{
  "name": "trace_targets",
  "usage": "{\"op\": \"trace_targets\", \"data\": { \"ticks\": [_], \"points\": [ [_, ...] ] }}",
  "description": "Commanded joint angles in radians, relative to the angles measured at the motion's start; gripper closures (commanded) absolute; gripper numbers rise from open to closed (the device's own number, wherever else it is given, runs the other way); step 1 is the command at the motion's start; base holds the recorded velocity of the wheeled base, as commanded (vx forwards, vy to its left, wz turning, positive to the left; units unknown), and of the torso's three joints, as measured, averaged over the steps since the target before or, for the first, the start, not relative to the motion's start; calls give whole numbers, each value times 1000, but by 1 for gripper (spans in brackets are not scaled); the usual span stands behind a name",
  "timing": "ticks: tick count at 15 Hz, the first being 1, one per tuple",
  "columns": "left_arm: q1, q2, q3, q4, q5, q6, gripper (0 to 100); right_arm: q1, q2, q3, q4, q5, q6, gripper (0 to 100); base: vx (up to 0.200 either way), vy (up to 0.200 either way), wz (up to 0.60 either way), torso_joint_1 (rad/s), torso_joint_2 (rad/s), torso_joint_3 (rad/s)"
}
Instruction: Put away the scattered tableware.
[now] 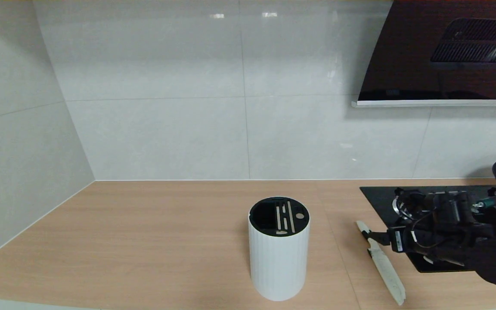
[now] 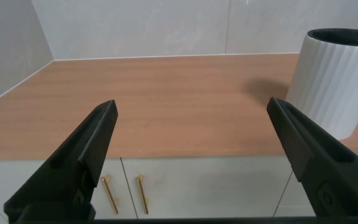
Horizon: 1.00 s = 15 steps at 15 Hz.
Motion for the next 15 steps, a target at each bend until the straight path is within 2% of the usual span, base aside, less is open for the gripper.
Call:
{"op": "trace_targets", "data": {
  "ticks": [1,8,15],
  "points": [
    [0,0,0,0,0,0,0,1,141,-20,-34,-14,-2,0,0,0,0,0,0,0],
    [0,0,0,0,0,-1,0,1,350,-85,-137,-45,-2,0,0,0,0,0,0,0],
    [0,0,0,0,0,-1,0,-5,384,-114,-153,-63,-1,0,0,0,0,0,0,0]
  ]
}}
